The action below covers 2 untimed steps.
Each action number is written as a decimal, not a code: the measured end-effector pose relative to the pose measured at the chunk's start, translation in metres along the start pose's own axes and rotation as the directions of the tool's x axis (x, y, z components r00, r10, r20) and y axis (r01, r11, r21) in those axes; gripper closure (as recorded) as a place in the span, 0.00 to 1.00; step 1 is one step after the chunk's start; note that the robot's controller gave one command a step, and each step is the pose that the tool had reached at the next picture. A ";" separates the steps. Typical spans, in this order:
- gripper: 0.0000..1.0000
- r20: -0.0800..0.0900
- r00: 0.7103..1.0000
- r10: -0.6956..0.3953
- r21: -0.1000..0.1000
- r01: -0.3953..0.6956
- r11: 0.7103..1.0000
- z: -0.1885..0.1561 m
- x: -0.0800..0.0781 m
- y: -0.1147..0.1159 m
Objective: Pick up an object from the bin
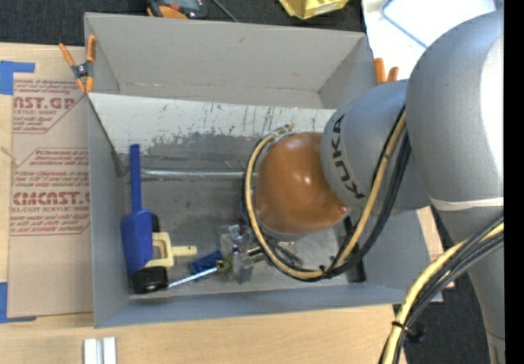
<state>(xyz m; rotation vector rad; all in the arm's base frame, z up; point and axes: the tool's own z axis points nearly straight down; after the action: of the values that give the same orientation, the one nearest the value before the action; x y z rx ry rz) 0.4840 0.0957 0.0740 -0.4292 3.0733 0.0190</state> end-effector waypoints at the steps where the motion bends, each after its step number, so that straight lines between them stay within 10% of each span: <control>1: 1.00 -0.006 1.000 -0.001 0.000 0.001 1.000 -0.009 0.001 0.000; 2: 1.00 -0.015 1.000 -0.001 0.000 0.001 1.000 -0.034 0.003 0.000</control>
Offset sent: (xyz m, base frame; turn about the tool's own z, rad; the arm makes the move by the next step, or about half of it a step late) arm -0.0008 0.0000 0.0742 -0.0012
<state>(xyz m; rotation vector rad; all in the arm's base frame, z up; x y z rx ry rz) 0.4801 0.0947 0.1078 -0.4325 3.0876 0.0156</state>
